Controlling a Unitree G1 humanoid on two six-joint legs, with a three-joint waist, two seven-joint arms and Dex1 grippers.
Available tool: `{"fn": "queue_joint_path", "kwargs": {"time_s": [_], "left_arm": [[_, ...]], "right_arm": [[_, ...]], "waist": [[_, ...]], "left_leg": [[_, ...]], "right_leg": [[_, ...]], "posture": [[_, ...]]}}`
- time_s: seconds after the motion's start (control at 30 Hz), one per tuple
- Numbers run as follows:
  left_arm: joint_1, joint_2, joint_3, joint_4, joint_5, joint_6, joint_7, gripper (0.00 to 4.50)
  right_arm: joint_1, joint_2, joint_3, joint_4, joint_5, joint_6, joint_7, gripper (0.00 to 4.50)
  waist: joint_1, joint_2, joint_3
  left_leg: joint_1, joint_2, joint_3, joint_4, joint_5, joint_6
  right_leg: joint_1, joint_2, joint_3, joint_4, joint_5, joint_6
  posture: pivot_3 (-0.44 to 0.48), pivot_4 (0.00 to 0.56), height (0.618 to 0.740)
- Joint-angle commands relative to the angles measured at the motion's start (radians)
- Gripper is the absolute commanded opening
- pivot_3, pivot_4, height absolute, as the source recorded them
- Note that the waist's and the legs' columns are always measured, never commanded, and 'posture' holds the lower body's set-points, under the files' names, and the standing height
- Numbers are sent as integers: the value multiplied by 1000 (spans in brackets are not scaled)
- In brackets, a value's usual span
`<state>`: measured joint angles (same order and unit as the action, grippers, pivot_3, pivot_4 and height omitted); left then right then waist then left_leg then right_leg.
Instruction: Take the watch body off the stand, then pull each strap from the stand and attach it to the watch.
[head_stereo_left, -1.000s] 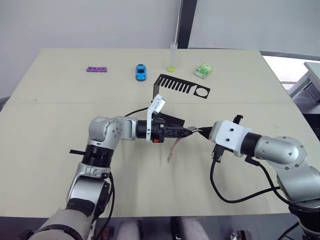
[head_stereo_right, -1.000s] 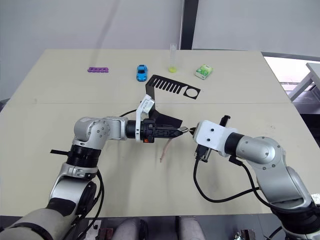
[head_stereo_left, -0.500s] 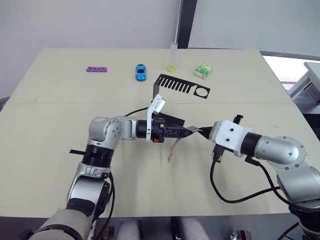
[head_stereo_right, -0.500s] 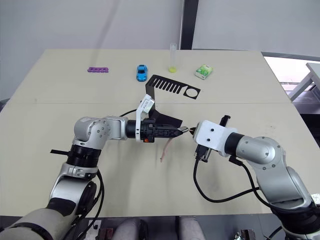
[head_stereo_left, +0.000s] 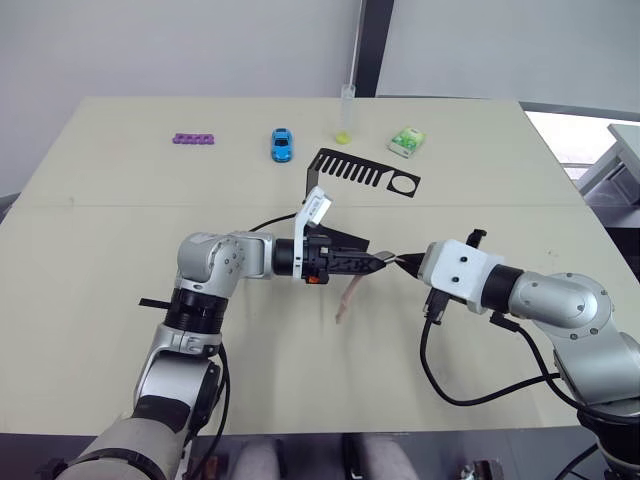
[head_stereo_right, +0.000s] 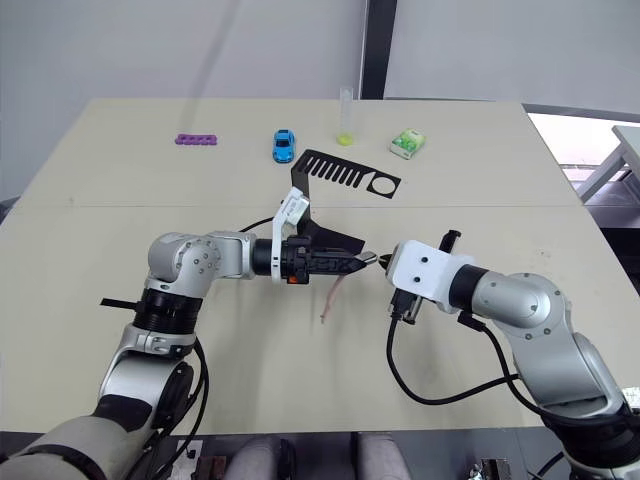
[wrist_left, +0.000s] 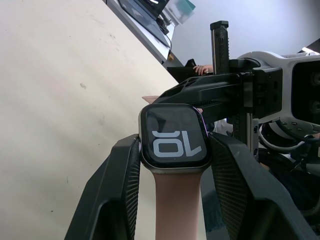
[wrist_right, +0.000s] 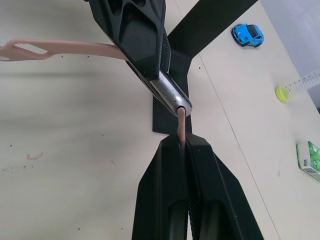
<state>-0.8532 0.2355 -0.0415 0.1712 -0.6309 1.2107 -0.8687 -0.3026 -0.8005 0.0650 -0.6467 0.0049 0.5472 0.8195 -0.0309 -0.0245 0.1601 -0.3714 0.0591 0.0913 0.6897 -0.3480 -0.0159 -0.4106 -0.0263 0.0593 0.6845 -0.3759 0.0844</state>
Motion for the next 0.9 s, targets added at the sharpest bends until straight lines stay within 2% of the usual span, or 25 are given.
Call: {"fn": "queue_joint_path", "kwargs": {"time_s": [0.03, 0.9], "left_arm": [[-34, -31, -6, -36, -45, 0, -15, 1604], [-30, -33, -9, -50, -49, 6, -16, 1604]], "right_arm": [[-21, 8, -15, -42, 9, -17, -21, 0], [-21, 7, -12, -33, 2, -28, -20, 0]], "waist": [[0, 0, 0], [0, 0, 0]], "left_leg": [[0, 0, 0, 0, 0, 0], [0, 0, 0, 0, 0, 0]], "right_leg": [[0, 0, 0, 0, 0, 0], [0, 0, 0, 0, 0, 0]], "posture": [[0, 150, 740], [0, 150, 740]]}}
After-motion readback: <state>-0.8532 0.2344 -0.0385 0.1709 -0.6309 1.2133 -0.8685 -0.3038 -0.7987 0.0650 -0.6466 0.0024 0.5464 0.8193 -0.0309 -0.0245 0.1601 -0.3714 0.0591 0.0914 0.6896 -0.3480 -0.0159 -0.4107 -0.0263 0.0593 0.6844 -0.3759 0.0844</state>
